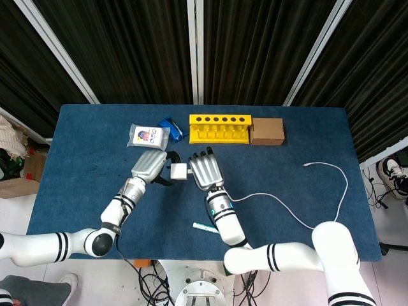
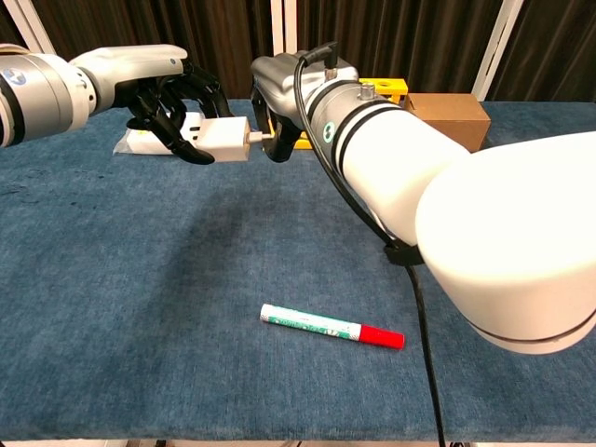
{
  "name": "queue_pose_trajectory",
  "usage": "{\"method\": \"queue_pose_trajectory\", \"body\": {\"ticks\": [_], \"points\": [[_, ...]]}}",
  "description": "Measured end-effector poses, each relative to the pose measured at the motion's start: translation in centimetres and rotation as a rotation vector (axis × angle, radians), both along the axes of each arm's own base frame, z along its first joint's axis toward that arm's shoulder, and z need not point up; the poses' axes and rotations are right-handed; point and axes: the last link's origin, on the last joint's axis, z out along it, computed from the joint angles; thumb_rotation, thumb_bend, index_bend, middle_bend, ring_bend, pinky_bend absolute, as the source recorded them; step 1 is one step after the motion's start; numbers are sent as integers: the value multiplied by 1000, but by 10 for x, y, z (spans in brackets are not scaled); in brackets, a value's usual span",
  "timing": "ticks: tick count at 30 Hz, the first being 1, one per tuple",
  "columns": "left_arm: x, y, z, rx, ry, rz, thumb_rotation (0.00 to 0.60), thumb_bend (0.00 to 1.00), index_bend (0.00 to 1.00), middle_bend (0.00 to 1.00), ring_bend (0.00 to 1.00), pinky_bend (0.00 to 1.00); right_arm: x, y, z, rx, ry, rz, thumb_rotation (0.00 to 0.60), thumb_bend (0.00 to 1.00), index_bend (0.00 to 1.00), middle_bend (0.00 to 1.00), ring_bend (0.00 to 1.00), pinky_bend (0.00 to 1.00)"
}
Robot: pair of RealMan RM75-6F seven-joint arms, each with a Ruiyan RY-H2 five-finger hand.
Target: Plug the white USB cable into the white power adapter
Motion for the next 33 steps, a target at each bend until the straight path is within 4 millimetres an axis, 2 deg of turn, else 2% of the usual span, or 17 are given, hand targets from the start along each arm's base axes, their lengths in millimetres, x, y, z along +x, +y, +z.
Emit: {"method": "queue_pose_trajectory", "body": {"ticks": [4, 6, 8, 9, 11, 12, 15, 20, 26, 29, 33], "points": [[1, -1, 0, -4, -9, 6, 600, 254, 558, 470, 711, 905, 0, 0, -1, 0, 0, -4, 600, 459, 630, 444, 360, 233], [1, -1, 0, -2, -9, 9, 600, 254, 558, 470, 711, 905, 0, 0, -1, 3, 1, -6, 600, 447, 575, 444, 360, 230], [-1, -1, 1, 0, -11, 13, 600, 254, 558, 469, 711, 905, -1, 0, 0, 5, 2, -7, 600, 384, 439, 432, 351, 219], [-1, -1, 2, 1, -13, 14, 600, 255, 558, 469, 711, 905, -1, 1, 0, 6, 2, -8, 600, 316, 336, 407, 331, 211], [-3, 0, 3, 3, -15, 17, 600, 254, 558, 469, 711, 905, -3, 1, 2, 7, 3, -10, 600, 228, 210, 356, 287, 203], [-4, 0, 3, 4, -16, 18, 600, 255, 558, 469, 711, 905, -4, 0, 4, 7, 3, -11, 600, 192, 161, 328, 263, 200], [-8, 0, 4, 8, -22, 21, 600, 254, 558, 469, 711, 905, -9, 0, 8, 5, 6, -17, 600, 164, 76, 266, 205, 191], [-18, 1, 4, 26, 4, 11, 600, 254, 557, 468, 708, 904, -18, 1, 15, 4, 12, -34, 600, 155, 6, 181, 131, 164], [-40, 8, -5, 42, 53, 17, 600, 255, 548, 443, 653, 877, -36, 2, 33, 9, 32, -58, 600, 155, 0, 98, 51, 103], [-51, 12, -13, 46, 93, 12, 600, 254, 514, 411, 550, 833, -46, 6, 44, 20, 36, -65, 600, 155, 0, 87, 34, 87], [-64, 18, -28, 29, 156, 7, 600, 248, 359, 305, 345, 643, -60, 11, 61, 22, 20, -73, 600, 155, 0, 86, 30, 81]]}}
